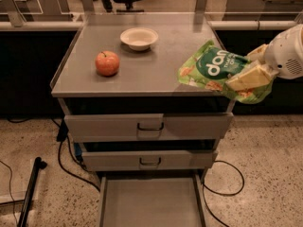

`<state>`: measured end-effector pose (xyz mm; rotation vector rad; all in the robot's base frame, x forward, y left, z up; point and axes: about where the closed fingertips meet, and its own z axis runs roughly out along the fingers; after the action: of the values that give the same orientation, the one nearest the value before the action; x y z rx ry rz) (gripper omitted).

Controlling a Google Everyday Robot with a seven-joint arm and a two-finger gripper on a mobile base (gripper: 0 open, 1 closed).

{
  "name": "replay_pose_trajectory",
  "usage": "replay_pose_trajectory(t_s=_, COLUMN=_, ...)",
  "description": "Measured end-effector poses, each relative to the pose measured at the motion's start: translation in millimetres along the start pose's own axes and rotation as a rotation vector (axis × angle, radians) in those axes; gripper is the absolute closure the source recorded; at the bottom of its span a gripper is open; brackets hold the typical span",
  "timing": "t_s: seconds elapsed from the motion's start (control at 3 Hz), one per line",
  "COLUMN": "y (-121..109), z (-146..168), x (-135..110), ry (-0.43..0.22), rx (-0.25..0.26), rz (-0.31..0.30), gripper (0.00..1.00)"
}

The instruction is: Place green rice chip bag into bottom drawer

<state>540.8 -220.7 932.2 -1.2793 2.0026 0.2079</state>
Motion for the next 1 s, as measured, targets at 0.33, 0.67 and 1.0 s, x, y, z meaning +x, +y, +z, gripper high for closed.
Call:
replay_pose_trajectory(t_s=0.33, y=0, z=0, x=0, ry=0.0, rx=0.0, rz=0.0, gripper=1.0)
replay_pose_trajectory(t_s=0.67, y=12, z=6, x=3, ry=-0.007, rx=-0.012, rz=-0.021, gripper=1.0)
replay_pose_trajectory(t_s=1.0, y=50, z=20, x=11, ry=-0.043, rx=-0.045, rz=-0.064, gripper=1.0)
